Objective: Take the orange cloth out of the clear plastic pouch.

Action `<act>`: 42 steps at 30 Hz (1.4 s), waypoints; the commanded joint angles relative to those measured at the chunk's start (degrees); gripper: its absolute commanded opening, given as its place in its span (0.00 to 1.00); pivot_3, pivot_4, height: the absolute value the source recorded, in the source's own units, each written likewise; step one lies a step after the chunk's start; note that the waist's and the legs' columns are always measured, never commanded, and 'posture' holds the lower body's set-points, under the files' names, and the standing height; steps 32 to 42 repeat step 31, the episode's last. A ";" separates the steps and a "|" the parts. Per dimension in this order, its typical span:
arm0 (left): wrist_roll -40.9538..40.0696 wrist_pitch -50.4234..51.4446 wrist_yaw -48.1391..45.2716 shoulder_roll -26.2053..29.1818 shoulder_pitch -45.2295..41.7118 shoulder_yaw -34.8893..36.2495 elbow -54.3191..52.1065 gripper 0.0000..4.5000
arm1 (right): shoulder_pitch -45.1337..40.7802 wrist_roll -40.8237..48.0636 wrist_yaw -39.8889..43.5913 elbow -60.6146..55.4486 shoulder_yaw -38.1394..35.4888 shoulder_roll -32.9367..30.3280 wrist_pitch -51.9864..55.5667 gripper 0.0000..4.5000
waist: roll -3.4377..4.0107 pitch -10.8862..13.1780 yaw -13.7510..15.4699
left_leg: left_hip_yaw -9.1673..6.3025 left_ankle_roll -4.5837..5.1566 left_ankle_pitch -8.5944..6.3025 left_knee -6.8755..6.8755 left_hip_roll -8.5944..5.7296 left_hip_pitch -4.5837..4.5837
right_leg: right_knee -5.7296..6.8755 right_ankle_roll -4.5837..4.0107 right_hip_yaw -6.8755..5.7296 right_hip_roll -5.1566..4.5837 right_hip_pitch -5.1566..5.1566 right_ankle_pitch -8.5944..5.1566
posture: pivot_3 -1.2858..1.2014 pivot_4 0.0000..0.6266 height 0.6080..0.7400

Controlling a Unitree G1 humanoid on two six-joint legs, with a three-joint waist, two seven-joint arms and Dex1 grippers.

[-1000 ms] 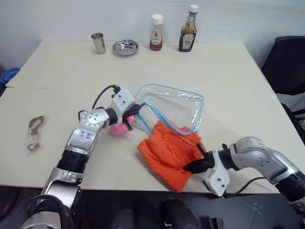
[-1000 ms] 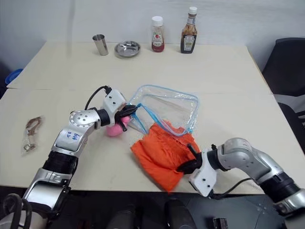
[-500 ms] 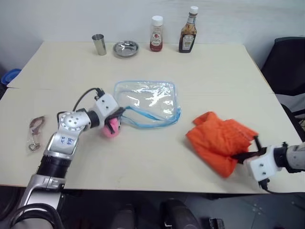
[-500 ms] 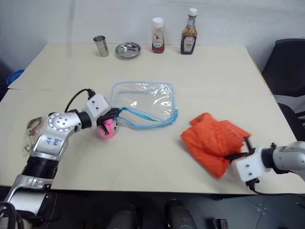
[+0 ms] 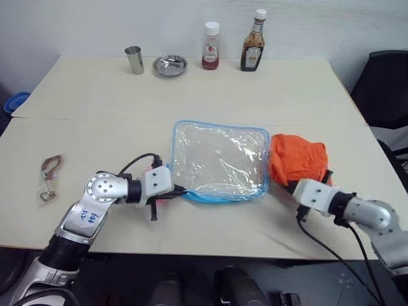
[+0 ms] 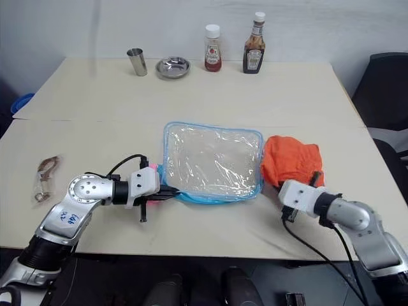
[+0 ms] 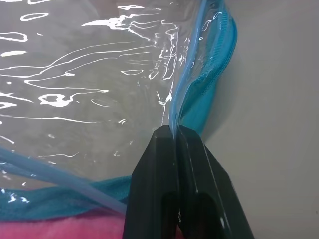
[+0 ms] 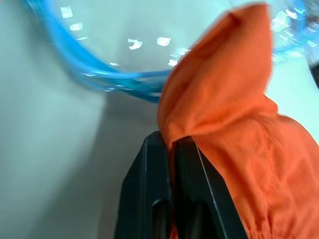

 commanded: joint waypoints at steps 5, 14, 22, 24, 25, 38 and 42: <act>-0.70 4.52 1.74 0.62 -4.33 4.13 5.25 0.05 | -2.49 -5.29 -1.19 9.04 -3.75 -4.68 -6.35 0.00 | 0.00 0.00 -0.10 | 0.00 0.00 0.00 0.00 -0.01 0.01 | 0.01 0.00 0.00 0.00 -0.01 0.00 | 0.52 0.24 1.00; -8.32 9.17 -2.37 2.21 -0.73 9.22 0.23 0.63 | 0.83 6.60 6.25 5.42 -7.81 -4.41 -2.72 0.33 | 0.01 0.01 -0.15 | 0.00 -0.01 0.00 -0.01 0.02 -0.01 | 0.00 0.00 0.00 0.02 -0.02 0.00 | 0.52 0.24 1.00; -23.20 19.37 -9.80 12.46 0.97 27.83 1.35 0.95 | 8.78 32.19 20.43 -1.63 -30.34 -9.52 23.33 0.90 | 0.02 0.05 -0.03 | -0.06 -0.01 0.00 -0.03 0.03 -0.03 | -0.05 0.00 -0.05 0.01 0.01 0.00 | 0.52 0.24 1.00; -23.88 18.38 -13.71 17.02 2.79 32.14 4.59 0.95 | 11.09 35.11 24.34 2.47 -37.20 -12.15 30.48 0.97 | 0.03 0.05 -0.05 | -0.06 0.00 -0.01 -0.09 0.02 -0.02 | -0.13 0.00 -0.06 -0.01 0.03 0.00 | 0.52 0.24 1.00; -23.58 17.22 -15.69 19.18 3.84 33.85 6.86 0.95 | 12.08 35.66 26.26 5.28 -40.04 -13.28 32.72 0.97 | 0.03 0.05 -0.05 | -0.06 0.03 -0.02 -0.14 0.02 0.00 | -0.18 0.00 -0.06 -0.02 0.04 0.00 | 0.52 0.24 1.00; -21.63 12.66 -19.58 25.23 2.80 35.81 18.40 0.95 | 12.62 35.89 32.25 16.80 -46.60 -16.46 38.26 0.97 | 0.04 0.06 -0.13 | -0.05 0.41 -0.24 -0.30 0.00 0.12 | -0.29 -0.04 -0.05 -0.08 0.12 -0.02 | 0.52 0.24 1.00; -21.63 12.66 -19.58 25.23 2.80 35.81 18.40 0.95 | 12.62 35.89 32.25 16.80 -46.60 -16.46 38.26 0.97 | 0.04 0.06 -0.13 | -0.05 0.41 -0.24 -0.30 0.00 0.12 | -0.29 -0.04 -0.05 -0.08 0.12 -0.02 | 0.52 0.24 1.00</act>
